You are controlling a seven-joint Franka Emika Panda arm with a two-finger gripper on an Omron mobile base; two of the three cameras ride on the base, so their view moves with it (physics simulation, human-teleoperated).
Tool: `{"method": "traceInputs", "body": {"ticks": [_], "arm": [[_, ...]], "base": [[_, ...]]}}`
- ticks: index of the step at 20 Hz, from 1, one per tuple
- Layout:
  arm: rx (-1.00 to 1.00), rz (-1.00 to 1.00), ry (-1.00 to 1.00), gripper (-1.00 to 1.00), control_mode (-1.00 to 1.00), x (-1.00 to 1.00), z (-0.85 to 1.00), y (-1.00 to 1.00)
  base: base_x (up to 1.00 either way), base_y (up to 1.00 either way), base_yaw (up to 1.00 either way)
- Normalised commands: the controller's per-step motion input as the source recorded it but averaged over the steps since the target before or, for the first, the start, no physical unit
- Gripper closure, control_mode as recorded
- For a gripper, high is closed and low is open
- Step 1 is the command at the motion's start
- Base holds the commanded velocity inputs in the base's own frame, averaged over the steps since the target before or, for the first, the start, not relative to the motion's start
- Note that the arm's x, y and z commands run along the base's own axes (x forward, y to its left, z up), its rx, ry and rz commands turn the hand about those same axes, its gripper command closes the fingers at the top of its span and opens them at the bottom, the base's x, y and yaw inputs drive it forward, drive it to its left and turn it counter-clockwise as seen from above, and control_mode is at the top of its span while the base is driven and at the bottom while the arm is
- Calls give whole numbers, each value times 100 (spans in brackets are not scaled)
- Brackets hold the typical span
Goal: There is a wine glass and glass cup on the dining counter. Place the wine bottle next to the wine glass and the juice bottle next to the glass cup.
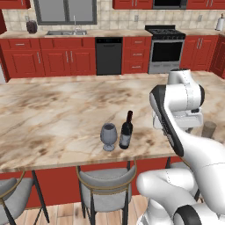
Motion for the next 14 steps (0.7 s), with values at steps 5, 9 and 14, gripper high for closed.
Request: {"method": "traceInputs", "body": {"ticks": [5,9,14], "arm": [[0,0,0,-100,100,0,0,0],[0,0,0,-100,100,0,0,0],[0,0,0,-100,100,0,0,0]], "base": [[-1,0,0],[-25,0,0],[-56,-1,0]]}}
